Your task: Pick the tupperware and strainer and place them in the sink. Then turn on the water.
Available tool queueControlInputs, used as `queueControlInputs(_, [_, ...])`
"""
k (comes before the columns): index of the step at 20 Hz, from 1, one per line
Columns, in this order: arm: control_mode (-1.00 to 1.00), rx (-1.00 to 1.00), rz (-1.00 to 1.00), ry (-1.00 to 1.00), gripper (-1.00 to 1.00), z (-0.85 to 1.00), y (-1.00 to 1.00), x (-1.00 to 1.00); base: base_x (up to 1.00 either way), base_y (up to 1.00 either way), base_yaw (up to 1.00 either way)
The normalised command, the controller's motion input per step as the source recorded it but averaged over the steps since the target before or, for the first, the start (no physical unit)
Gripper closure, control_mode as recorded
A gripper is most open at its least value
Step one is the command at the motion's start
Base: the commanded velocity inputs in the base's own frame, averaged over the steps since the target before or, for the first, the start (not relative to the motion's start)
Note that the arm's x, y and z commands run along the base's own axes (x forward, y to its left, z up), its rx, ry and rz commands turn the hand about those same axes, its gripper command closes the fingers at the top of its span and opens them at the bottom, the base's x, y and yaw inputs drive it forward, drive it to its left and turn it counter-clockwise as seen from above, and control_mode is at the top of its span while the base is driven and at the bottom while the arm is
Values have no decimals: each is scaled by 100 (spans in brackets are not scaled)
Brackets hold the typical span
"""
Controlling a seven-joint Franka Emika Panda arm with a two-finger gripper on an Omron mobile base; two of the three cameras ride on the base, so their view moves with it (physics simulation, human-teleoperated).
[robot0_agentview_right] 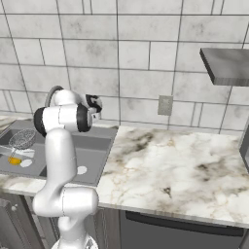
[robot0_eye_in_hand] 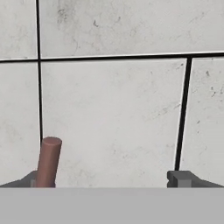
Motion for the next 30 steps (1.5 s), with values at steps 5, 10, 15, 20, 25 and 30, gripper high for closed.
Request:
queueControlInputs(5, [-100,7,-13,0,-100,-10,-66,0,0,0,0])
queueControlInputs(10, [-100,8,-13,0,-100,-10,-63,0,0,0,0])
queueControlInputs(15, [-100,8,-13,0,-100,-10,-60,0,0,0,0])
queueControlInputs(20, [-100,8,-13,0,-100,-15,-63,0,0,0,0])
queueControlInputs(25, [-100,8,-14,1,-100,-19,-61,0,0,0,0])
queueControlInputs(30, [-100,5,-11,0,-100,-16,-48,0,0,0,0])
